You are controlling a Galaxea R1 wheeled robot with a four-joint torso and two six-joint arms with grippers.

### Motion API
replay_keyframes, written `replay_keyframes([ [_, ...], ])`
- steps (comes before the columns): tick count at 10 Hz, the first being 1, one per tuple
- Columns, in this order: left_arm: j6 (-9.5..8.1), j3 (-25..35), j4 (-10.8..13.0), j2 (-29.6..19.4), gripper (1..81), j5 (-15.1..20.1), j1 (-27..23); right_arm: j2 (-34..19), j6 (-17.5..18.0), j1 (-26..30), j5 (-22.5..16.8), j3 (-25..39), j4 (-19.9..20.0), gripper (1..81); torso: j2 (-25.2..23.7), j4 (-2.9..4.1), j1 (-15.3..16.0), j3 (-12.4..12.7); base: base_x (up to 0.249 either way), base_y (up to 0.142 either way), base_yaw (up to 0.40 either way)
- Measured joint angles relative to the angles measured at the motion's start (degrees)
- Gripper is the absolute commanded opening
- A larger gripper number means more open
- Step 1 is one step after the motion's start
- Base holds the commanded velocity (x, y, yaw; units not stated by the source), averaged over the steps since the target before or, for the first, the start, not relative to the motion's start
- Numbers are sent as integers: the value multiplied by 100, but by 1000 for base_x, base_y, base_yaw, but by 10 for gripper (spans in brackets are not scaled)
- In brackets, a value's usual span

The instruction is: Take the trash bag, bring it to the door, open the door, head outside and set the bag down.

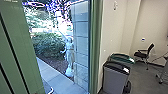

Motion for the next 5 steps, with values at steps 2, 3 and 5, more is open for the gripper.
replay_keyframes([
  [2,0,0,-2,0,10,0,-5,0,2,0,2,-2,0,811,0,0,2,0,32,0,0],
  [3,0,0,-2,0,10,0,-24,11,2,0,10,-9,2,811,0,0,5,0,0,0,0],
  [5,2,0,0,0,10,0,-13,11,5,-2,0,-9,2,811,0,0,2,0,0,0,0],
])
